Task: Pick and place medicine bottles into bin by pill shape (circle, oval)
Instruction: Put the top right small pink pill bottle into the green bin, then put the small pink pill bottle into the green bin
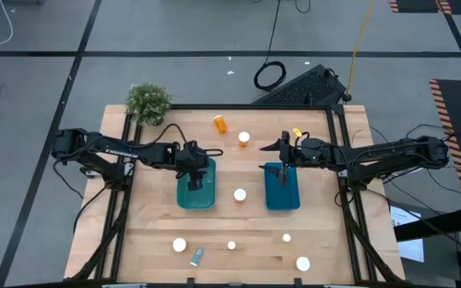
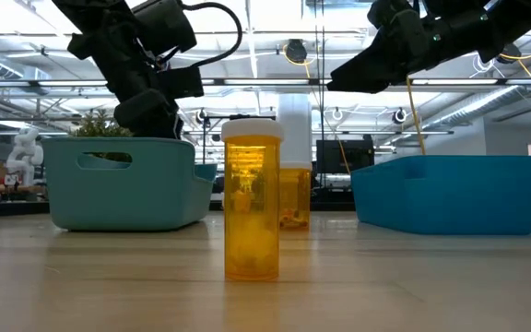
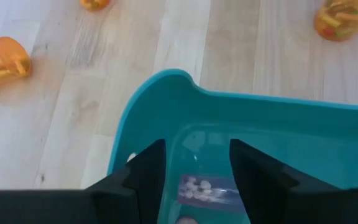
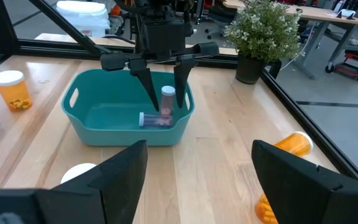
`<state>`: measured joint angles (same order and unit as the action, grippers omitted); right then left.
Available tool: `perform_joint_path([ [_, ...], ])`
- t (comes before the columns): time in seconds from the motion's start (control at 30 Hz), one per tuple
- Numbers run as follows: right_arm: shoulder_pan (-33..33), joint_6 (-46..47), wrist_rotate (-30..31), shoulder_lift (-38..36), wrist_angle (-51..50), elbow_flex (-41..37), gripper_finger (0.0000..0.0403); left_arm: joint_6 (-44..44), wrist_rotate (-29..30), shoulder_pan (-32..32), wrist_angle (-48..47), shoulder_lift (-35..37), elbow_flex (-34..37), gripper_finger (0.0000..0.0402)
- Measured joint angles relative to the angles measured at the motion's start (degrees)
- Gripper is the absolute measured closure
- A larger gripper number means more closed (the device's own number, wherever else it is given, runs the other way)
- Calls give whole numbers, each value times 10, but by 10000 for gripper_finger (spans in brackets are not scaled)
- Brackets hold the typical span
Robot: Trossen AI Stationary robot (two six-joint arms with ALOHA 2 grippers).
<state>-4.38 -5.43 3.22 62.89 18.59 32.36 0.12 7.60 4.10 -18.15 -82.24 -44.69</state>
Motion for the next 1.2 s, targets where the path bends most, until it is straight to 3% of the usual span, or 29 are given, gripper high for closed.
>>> perform_joint_path([
  [0.23,0,0,0,0,0,0,122,11,-2,-15,-6,5,-5,220],
  [0.47,0,0,0,0,0,0,122,76,28,-74,-130,8,-76,220],
  [0.63,0,-6,1,0,0,0,122,185,70,-111,-165,7,-97,220],
  [0.97,0,-13,1,0,-6,0,122,368,75,-121,-171,-89,-100,220],
  [1.2,0,-15,0,0,-15,0,122,424,75,-114,-192,-146,-138,220],
])
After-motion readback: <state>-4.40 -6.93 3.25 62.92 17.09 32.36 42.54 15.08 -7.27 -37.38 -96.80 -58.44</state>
